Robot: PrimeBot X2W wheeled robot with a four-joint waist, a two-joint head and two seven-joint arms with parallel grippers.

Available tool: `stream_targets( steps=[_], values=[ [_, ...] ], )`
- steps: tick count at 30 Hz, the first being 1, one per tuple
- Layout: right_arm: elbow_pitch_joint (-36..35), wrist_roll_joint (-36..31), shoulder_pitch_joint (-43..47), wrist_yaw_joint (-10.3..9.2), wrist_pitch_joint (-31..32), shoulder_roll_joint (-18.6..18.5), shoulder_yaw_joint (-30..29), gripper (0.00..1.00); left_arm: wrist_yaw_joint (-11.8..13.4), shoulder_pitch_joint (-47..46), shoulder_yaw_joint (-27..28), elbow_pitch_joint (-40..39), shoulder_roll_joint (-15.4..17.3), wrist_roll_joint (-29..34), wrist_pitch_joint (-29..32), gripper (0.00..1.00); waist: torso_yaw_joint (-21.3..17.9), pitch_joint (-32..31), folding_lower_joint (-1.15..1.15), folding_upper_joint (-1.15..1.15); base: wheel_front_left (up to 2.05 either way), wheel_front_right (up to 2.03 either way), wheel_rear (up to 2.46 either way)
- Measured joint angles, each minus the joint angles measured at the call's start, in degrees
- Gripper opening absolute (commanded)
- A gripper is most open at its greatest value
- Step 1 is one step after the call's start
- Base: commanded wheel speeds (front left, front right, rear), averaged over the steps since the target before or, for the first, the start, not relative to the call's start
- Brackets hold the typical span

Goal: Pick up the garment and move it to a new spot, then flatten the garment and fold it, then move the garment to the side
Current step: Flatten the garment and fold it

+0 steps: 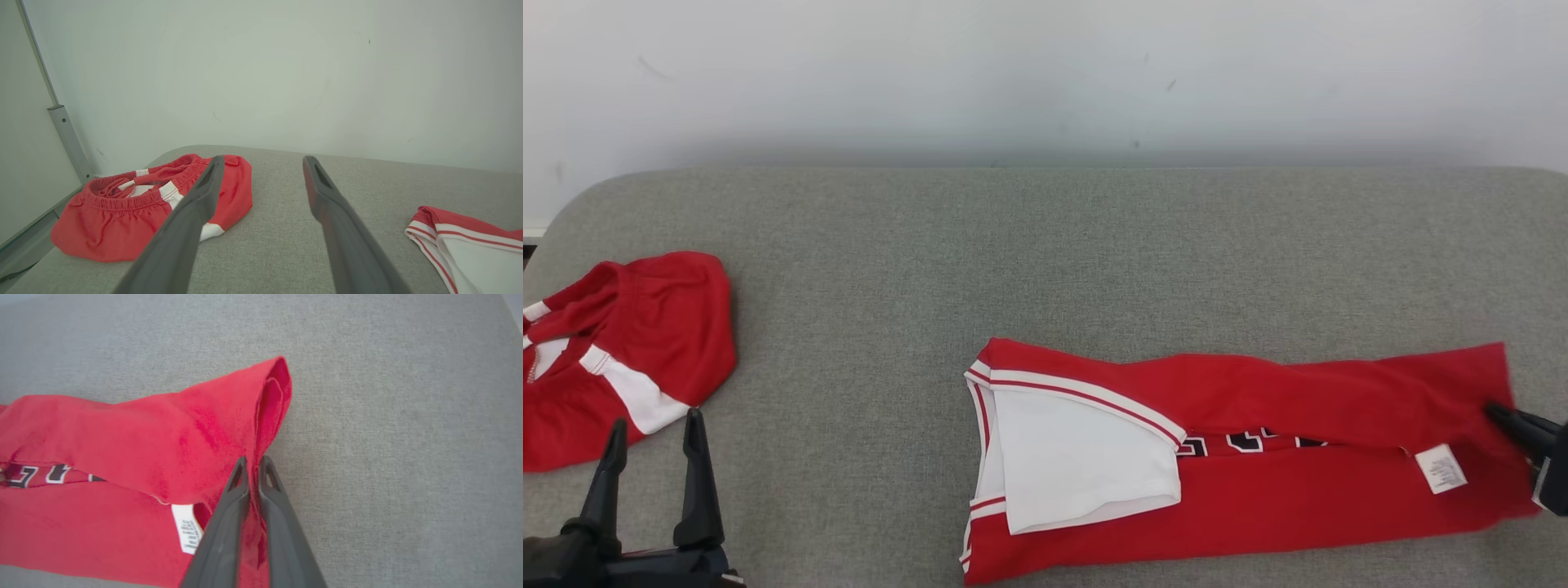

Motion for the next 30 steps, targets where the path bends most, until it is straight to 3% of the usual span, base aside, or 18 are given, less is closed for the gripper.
stream_targets(
  steps=[6,13,23,30],
  values=[
    [-14.1,13.7,1.3,-0.01,5.9,1.0,-2.6,0.00,-0.2,0.1,0.0,0.3,-0.2,0.0,0.0,1.00,-0.3,-0.6,0.00,0.00,0.00,0.00,0.00],
    [-22.6,24.0,3.1,-0.04,11.1,1.2,-4.3,0.00,-1.0,-0.1,-0.8,1.0,-0.8,0.1,0.0,1.00,0.7,-1.3,0.00,0.00,0.00,0.00,0.00],
    [-24.8,26.8,0.6,-0.04,14.8,6.0,-1.9,0.00,-1.6,-0.5,-1.2,1.5,-1.7,0.1,0.0,1.00,3.4,-1.8,0.00,0.00,0.00,0.00,0.00],
    [-22.5,24.9,-3.4,-0.04,15.6,12.2,1.9,0.00,-2.0,-0.9,-1.5,1.9,-1.9,0.4,0.0,1.00,4.8,-1.7,0.00,0.00,0.00,0.00,0.00]
  ],
)
